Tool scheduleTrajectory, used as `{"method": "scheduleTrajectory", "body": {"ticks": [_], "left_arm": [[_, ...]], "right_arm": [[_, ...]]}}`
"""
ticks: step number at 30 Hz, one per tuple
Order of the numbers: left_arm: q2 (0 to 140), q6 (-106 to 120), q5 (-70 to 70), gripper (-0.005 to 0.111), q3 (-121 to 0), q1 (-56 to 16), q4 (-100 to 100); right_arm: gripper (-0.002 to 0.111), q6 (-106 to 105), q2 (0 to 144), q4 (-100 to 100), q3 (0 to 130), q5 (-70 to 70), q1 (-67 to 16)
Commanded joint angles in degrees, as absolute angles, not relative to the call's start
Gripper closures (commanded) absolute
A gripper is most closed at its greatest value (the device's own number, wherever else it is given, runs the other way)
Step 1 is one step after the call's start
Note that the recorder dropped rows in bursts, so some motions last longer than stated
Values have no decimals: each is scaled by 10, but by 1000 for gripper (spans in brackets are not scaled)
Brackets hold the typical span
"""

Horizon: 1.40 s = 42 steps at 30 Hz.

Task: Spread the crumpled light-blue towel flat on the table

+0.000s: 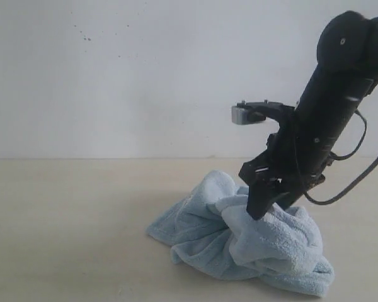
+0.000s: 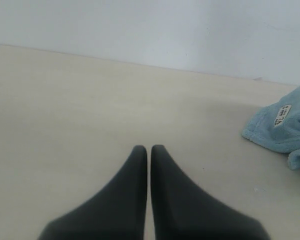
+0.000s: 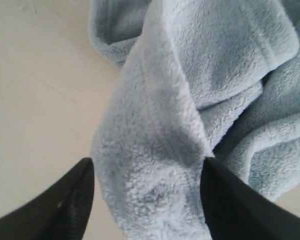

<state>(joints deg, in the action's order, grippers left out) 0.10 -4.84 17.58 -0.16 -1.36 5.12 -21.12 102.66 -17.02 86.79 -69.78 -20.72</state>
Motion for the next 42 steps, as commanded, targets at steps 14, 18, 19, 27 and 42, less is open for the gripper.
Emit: {"method": "scheduleTrajectory", "body": {"ticks": [14,18,19,27,42], "left_arm": [[0,-46,176,103,0,-18,50],[0,-46,176,103,0,-18,50],[0,-46,176,103,0,-18,50],[0,-46,176,103,0,-18,50],[0,-46,176,103,0,-18,50]], "right_arm": [[108,-229,1114,-198,883,-700,-252],[108,-237,1110,-197,867,-700,-289],[108,-237,1109,-196,860,-700,-297],[108,-239,1099,-140,823,-700,-325],[83,66,1047,216,829,-533,-272]]}}
